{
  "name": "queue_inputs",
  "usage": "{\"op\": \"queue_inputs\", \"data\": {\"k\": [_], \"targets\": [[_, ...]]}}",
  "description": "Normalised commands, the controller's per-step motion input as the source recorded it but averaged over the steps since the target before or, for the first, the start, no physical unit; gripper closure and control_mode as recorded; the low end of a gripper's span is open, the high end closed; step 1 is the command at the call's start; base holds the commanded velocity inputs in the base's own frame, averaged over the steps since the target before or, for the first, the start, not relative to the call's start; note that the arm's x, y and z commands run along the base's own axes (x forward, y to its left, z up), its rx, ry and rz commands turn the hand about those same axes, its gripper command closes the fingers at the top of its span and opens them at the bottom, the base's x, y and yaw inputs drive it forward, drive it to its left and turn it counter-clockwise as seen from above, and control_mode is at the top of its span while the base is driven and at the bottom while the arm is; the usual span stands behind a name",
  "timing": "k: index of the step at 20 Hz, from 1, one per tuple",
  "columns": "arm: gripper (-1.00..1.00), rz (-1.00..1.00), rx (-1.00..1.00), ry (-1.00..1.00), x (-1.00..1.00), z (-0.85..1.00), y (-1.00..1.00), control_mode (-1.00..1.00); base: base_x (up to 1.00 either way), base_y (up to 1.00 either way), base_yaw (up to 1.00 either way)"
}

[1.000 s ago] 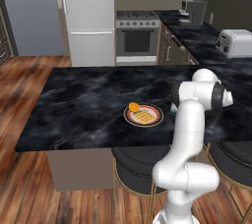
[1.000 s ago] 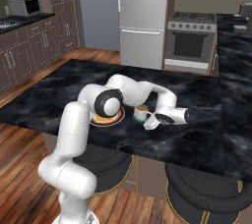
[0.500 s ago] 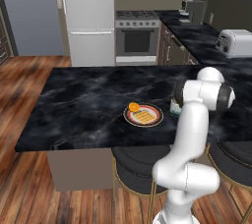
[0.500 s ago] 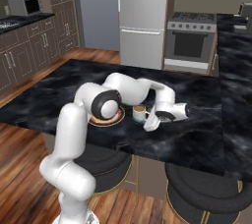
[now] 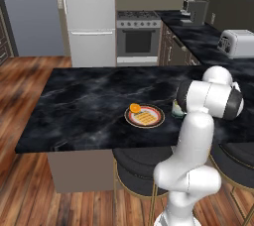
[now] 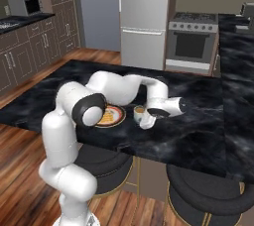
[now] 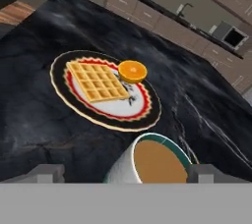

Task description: Pick up the brewed coffee from the coffee machine and place it next to the breakfast plate on the dining counter.

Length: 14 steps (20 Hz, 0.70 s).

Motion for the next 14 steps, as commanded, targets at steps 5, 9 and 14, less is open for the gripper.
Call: {"op": "queue_inputs", "data": {"k": [5,9,14], "targets": [[-1.0,0.01,-0.01,-0.11,-0.34,0.67,0.0,-1.0,0.0,0.0,0.0],[-1.0,0.06,-0.05,-0.14,-0.79,0.55,0.05,-1.0,0.0,0.0,0.0],[-1.0,0.05,-0.11,-0.16,-1.0,0.34,0.25,-1.0,0.0,0.0,0.0]]}}
